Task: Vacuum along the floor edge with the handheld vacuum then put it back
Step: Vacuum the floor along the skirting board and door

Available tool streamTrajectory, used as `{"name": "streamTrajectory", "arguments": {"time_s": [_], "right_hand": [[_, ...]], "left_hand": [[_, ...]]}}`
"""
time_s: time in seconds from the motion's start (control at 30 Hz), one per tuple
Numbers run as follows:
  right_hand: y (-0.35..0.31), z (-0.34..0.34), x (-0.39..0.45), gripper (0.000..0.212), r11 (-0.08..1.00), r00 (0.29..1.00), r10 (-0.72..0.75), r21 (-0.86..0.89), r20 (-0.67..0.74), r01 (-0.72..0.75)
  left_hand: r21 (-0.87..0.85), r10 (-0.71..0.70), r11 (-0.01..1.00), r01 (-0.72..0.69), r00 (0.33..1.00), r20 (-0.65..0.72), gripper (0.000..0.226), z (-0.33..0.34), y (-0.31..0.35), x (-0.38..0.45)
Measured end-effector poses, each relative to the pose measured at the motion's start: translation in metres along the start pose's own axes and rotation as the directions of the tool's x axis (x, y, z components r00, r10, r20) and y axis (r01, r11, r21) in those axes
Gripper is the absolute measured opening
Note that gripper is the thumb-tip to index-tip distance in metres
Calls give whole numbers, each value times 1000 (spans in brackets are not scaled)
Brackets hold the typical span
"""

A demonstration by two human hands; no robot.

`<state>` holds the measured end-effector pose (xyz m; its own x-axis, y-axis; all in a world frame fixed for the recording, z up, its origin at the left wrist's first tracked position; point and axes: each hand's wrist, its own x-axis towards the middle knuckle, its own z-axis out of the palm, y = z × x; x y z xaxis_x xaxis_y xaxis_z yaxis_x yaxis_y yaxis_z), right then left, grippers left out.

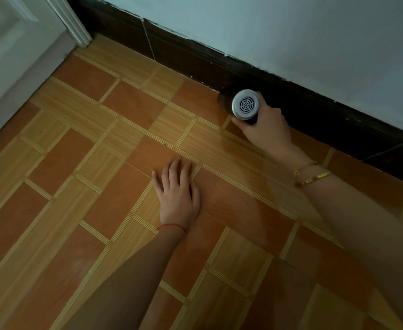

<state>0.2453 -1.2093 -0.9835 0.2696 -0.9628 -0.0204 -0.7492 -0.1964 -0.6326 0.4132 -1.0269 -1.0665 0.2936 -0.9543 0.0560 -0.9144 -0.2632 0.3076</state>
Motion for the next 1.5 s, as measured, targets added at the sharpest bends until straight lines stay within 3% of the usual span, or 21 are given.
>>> {"name": "streamTrajectory", "arguments": {"time_s": [0.5,0.8,1.03,1.3,1.5], "right_hand": [[80,-75,-110,63,978,970,209,-5,-125,-211],[110,-96,-157,66,922,893,385,67,-233,-380],[120,-105,-183,66,877,814,480,166,-328,-450],[124,-105,-191,66,853,815,514,257,-266,-454],[155,-129,-216,66,793,702,610,296,-368,-533]], "left_hand": [[18,-1,1000,1,1000,-4,49,2,3,-5],[50,131,990,-131,991,15,49,0,20,-18],[18,364,930,-368,926,100,50,5,65,-37],[-45,518,854,-519,839,164,50,14,116,-48],[-85,560,827,-556,799,220,51,25,138,-51]]}}
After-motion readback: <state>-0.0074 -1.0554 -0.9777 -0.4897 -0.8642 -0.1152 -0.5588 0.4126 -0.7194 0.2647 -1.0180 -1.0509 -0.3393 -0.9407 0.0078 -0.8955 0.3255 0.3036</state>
